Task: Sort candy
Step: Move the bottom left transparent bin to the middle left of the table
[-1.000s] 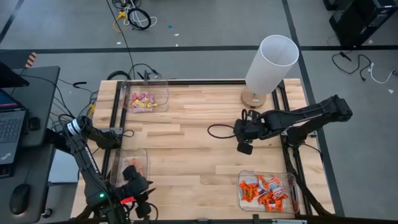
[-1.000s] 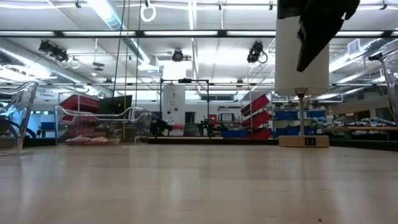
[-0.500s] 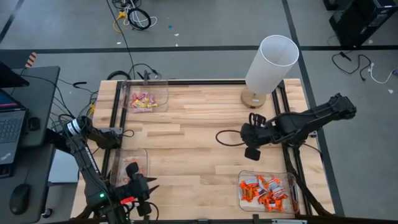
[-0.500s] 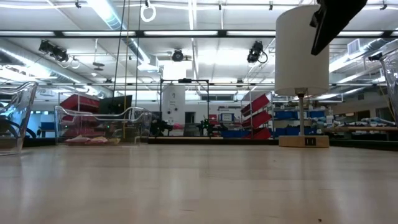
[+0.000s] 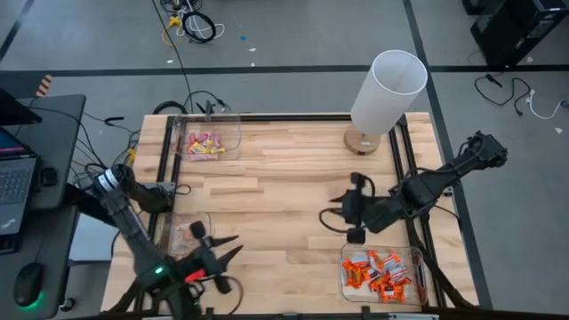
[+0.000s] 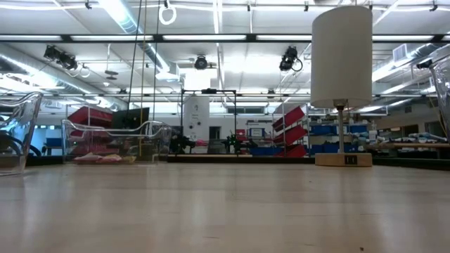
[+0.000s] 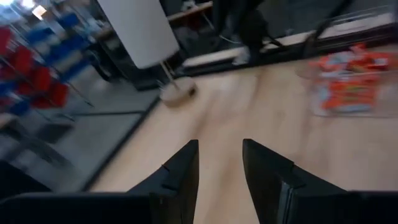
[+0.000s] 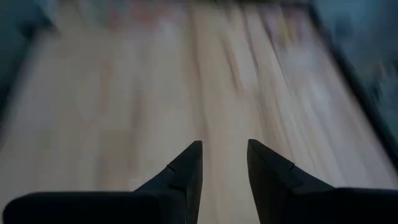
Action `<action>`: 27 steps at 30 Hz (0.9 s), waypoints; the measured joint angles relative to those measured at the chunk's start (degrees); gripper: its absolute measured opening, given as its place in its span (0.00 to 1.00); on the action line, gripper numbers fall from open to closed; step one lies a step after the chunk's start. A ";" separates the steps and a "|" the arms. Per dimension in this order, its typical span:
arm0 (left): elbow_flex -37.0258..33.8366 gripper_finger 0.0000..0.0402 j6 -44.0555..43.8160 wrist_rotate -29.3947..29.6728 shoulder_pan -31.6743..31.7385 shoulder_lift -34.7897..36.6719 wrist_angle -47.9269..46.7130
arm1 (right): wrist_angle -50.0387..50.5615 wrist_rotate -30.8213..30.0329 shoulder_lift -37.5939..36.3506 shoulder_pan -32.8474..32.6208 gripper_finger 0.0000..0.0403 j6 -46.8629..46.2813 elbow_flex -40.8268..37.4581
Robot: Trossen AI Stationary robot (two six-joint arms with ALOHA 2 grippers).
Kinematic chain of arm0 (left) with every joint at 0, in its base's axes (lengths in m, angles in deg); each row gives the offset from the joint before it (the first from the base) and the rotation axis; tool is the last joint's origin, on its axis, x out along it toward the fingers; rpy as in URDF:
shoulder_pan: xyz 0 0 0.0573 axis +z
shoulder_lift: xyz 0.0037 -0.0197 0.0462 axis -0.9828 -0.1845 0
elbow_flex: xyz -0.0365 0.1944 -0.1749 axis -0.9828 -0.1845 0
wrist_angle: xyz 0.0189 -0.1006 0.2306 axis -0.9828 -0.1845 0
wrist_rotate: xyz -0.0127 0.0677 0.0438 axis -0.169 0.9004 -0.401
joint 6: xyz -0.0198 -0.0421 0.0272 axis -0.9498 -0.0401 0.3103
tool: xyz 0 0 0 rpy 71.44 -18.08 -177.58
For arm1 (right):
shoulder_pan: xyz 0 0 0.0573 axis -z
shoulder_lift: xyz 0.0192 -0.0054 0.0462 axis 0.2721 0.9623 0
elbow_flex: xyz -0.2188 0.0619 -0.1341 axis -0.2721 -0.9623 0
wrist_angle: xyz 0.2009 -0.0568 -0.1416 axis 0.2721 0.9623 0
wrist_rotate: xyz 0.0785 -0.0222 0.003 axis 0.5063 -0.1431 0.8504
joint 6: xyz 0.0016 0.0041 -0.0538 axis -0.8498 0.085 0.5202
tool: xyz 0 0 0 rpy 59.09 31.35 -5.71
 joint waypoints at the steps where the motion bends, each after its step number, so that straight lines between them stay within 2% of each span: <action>1: 0.00 0.32 3.99 0.65 1.22 0.15 2.27 | -5.04 0.43 0.02 -0.01 0.28 3.72 0.00; 3: 0.00 0.32 14.35 0.26 4.27 0.35 9.76 | -14.64 2.96 0.15 0.37 0.28 11.29 0.00; 4: 0.00 0.32 20.69 -2.17 5.68 0.42 14.75 | -19.58 5.11 0.26 0.65 0.28 14.96 0.00; 6: 0.00 0.32 35.00 -10.74 8.35 0.37 25.96 | -27.56 9.79 0.62 1.18 0.27 21.53 0.00; 10: 0.00 0.32 62.46 -31.60 12.78 0.29 47.90 | -38.89 18.61 1.69 2.62 0.24 30.88 0.00; 13: 0.00 0.32 77.55 -42.66 15.74 0.61 59.32 | -43.74 22.36 2.82 4.07 0.22 35.31 0.00; 16: 0.00 0.32 83.69 -50.67 19.85 2.11 63.19 | -49.04 26.08 4.11 5.88 0.20 38.22 -0.02; 21: 0.00 0.32 85.44 -61.88 28.94 3.64 62.97 | -57.95 37.33 6.70 11.70 0.16 40.47 -0.02; 24: 0.00 0.32 84.77 -69.06 34.18 6.18 60.20 | -60.03 41.84 6.51 16.38 0.13 39.89 -0.02; 27: 0.00 0.32 81.83 -74.68 37.86 9.90 53.00 | -57.26 46.10 5.02 20.65 0.09 38.76 -0.02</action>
